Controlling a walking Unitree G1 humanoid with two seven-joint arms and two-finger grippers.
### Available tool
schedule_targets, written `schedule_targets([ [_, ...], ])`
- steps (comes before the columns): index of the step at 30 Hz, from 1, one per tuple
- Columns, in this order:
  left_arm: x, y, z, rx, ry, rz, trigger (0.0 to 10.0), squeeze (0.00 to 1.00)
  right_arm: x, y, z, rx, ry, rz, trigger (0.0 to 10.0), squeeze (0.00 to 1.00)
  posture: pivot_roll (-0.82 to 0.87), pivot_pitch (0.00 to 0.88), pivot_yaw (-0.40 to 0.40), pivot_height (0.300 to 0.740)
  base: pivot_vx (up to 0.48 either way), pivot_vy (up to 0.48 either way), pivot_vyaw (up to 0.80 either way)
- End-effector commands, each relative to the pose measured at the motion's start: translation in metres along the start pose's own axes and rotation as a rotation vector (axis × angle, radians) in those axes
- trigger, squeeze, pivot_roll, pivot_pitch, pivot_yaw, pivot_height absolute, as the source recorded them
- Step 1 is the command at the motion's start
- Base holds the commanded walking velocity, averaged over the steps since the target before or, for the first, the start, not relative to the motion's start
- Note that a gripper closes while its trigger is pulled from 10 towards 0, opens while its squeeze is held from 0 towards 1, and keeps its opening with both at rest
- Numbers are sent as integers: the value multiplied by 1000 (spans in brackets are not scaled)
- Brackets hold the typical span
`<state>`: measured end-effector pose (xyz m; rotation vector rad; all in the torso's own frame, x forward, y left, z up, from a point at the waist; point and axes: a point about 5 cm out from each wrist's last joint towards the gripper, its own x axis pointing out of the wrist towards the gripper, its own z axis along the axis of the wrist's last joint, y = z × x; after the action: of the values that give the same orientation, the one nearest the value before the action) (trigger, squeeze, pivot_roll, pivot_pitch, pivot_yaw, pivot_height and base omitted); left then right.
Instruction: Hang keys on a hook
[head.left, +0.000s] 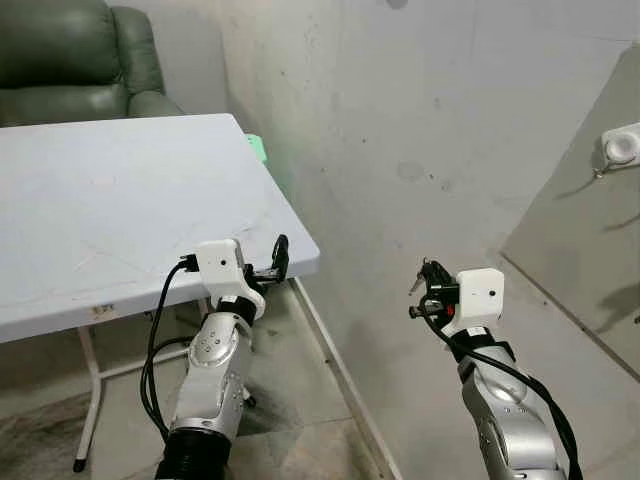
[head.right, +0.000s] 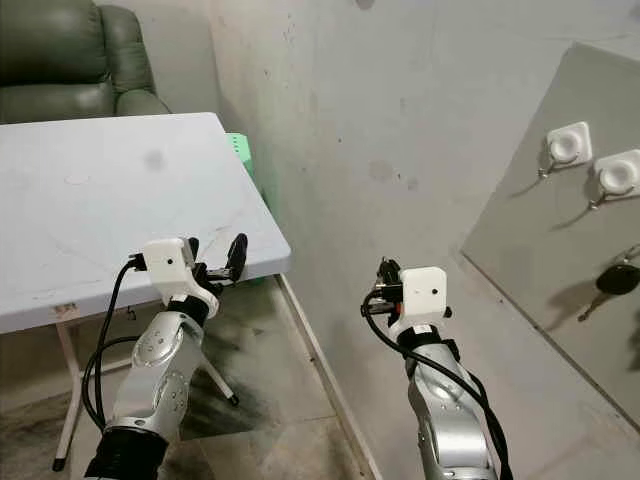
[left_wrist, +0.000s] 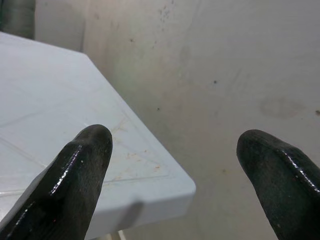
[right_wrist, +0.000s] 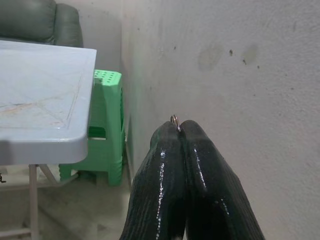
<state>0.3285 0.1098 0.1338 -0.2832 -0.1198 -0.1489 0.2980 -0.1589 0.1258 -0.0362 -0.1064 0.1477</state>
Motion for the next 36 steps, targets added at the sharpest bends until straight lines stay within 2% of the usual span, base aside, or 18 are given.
schedule_targets([
  [1,1,-4,2,-4,-3,-12,10000,0,2,-3,7,-4,-26,-11,10000,0,1,17,-92,740,0,0,0],
  [12,1,-1,3,0,8,-3,10000,0,1,-1,5,2,-23,-7,10000,0,7,35,-87,740,0,358,0],
  [30,-1,-3,3,-6,13,4,10000,0,-2,-1,3,4,-13,-17,10000,0,3,31,-87,740,0,0,0],
  [36,0,-10,7,28,-4,-43,10000,0,-1,-10,14,3,-81,-76,10000,0,4,16,-84,740,0,0,0],
])
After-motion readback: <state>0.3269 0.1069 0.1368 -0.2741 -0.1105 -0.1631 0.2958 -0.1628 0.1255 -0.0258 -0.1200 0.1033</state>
